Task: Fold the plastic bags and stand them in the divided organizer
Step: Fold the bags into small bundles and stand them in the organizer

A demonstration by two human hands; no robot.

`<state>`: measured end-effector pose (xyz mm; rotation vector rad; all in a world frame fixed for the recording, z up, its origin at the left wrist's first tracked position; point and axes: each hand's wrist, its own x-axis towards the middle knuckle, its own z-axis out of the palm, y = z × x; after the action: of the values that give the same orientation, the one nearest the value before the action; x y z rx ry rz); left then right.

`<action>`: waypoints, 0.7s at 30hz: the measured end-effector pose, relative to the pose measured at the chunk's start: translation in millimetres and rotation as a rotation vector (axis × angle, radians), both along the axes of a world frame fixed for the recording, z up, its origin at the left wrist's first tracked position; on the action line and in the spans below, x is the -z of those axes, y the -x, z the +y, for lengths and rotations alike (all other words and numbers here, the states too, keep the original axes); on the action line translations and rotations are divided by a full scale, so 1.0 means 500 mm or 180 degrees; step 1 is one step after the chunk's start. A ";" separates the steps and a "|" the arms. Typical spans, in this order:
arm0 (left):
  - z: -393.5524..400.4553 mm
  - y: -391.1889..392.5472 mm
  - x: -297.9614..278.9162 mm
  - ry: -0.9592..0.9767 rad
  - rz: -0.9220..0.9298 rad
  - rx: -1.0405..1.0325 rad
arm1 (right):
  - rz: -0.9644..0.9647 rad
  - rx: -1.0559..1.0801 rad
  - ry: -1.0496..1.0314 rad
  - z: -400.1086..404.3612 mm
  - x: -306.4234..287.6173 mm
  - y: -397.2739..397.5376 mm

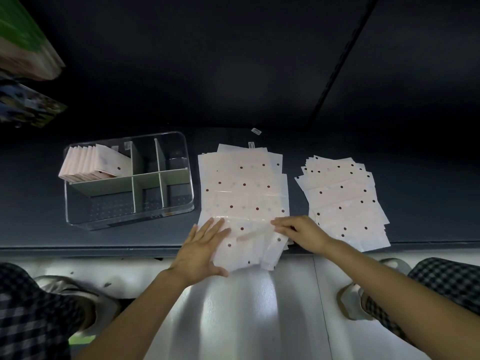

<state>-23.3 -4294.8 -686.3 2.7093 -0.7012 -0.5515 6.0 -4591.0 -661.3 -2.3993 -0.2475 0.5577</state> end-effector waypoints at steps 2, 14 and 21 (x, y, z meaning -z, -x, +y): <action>-0.002 0.002 -0.008 0.0352 0.0049 -0.0028 | 0.0279 0.0224 -0.0239 0.000 -0.016 -0.018; -0.037 -0.031 -0.069 0.2527 0.1511 -0.2011 | 0.1047 0.0484 -0.0999 -0.023 -0.059 -0.031; -0.030 -0.035 -0.060 0.2749 0.2563 -0.3019 | 0.1102 0.0213 -0.0809 -0.038 -0.045 -0.027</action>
<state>-5.8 -4309.9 -656.4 1.5061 0.4674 -0.7402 19.4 -4609.9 -639.0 -2.0196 -0.0801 0.8435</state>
